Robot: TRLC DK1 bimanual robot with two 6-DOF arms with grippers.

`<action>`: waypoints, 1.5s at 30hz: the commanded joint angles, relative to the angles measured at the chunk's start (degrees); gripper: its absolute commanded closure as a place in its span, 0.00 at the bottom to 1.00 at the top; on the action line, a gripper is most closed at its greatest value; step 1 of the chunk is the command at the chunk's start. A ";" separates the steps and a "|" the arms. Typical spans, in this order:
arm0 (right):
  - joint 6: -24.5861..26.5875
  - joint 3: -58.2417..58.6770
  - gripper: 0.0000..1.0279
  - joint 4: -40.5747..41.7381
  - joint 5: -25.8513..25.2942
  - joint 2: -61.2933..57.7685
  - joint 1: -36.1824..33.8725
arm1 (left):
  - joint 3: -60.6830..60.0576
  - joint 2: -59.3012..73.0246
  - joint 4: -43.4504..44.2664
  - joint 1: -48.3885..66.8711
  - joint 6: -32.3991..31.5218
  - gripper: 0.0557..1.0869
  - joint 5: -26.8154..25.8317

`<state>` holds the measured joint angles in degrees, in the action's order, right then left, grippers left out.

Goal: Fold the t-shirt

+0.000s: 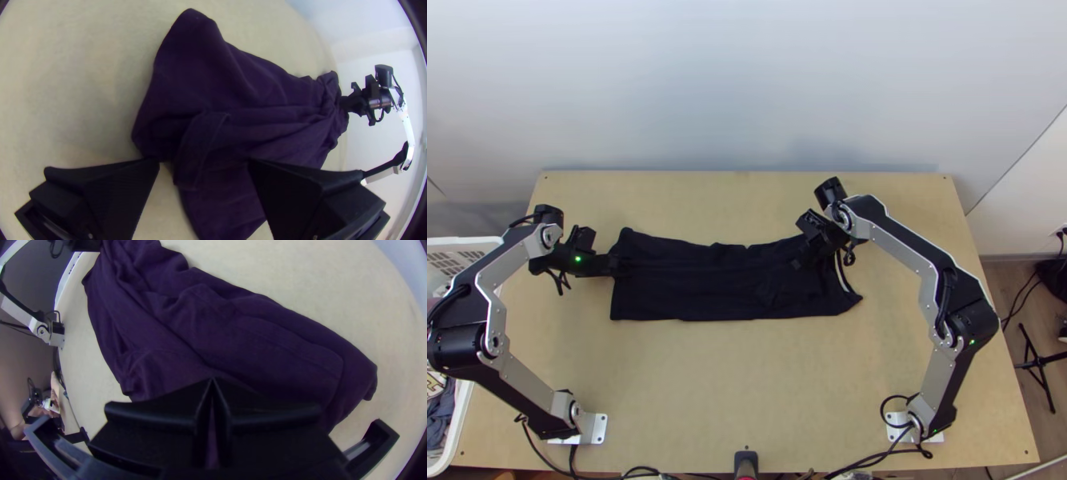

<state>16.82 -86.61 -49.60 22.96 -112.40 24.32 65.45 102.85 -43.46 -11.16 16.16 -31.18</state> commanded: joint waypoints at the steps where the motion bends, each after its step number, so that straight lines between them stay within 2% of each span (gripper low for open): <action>1: 0.14 0.74 0.95 0.30 -0.02 -0.19 0.03 | -1.03 0.78 2.07 3.60 -3.07 0.05 0.77; 6: 0.14 0.91 0.95 0.56 -0.02 -0.54 0.21 | 0.38 1.21 1.10 4.39 -5.18 0.05 -5.30; 10: 0.14 1.00 0.95 0.65 0.07 -0.80 0.47 | 0.03 1.39 1.01 6.32 -5.26 0.06 -5.47; 11: 0.14 1.18 0.95 0.91 -0.02 -0.89 0.56 | 0.03 1.65 1.01 6.85 -5.44 0.09 -5.47; 17: -0.03 1.62 0.95 2.58 -0.02 -2.12 0.91 | 0.29 3.41 2.77 8.96 -6.67 0.61 -5.38; 18: -0.03 1.62 0.95 2.67 -0.02 -2.39 0.91 | 0.38 3.32 3.12 8.87 -7.11 0.62 -5.38; 23: 0.14 2.15 0.95 3.64 -0.46 -3.18 0.73 | 1.70 3.15 3.65 7.99 -9.31 0.92 -5.82; 28: 0.50 2.41 0.96 4.69 -2.48 -3.97 0.82 | 3.10 1.83 3.47 7.99 -9.75 0.95 -6.53; 35: 0.50 2.85 0.96 6.10 -5.12 -4.67 0.91 | 7.94 -1.16 2.86 9.14 -14.05 0.96 -9.07; 45: -0.38 1.88 0.96 3.99 -4.50 -0.80 1.17 | 20.59 -2.92 -6.72 20.30 -15.81 0.96 -9.16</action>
<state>17.32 -84.01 -44.18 18.41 -116.14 25.43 78.26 101.21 -45.39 2.07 1.45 -39.94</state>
